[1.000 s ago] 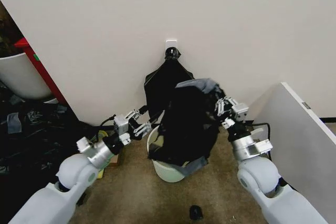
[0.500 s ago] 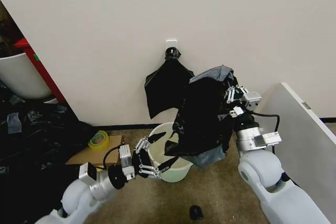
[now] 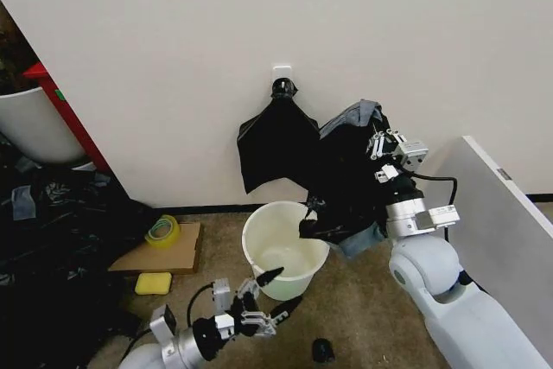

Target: Place the garbage bag over the trash bin.

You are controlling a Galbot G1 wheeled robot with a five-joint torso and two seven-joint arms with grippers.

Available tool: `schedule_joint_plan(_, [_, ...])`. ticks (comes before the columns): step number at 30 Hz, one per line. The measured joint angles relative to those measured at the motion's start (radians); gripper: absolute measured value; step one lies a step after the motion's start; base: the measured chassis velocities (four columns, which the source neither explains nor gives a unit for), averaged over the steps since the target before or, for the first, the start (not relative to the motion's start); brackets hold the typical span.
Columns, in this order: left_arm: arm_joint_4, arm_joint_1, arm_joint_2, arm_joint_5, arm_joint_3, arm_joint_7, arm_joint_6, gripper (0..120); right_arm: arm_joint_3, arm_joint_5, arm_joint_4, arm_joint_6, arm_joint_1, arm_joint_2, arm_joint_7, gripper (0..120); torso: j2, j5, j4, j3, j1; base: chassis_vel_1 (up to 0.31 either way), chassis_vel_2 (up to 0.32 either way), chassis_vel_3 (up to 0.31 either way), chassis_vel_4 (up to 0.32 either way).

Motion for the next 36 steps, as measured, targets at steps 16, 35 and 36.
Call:
schedule_joint_plan(16, [0.041, -0.113, -0.350, -0.443, 0.166, -0.452, 0.041, 100, -0.039, -0.018, -0.055, -0.005, 0.100, -0.002, -0.024, 0, 0.000, 0.0001, 0.0000, 0.000, 0.000, 0.000, 0.000, 0.000, 0.000])
schedule_joint_plan(35, [0.009, -0.140, -0.388, -0.534, 0.117, -0.571, 0.078, 100, -0.041, -0.034, -0.053, -0.006, 0.085, 0.004, -0.047, 0, 0.000, -0.0002, 0.0001, 0.000, 0.000, 0.000, 0.000, 0.000, 0.000])
schedule_joint_plan(36, [0.014, -0.152, -0.385, -0.541, 0.111, -0.564, 0.083, 100, -0.042, -0.038, -0.053, -0.004, 0.080, 0.007, -0.050, 0, 0.000, -0.0002, 0.0001, 0.000, 0.000, 0.000, 0.000, 0.000, 0.000])
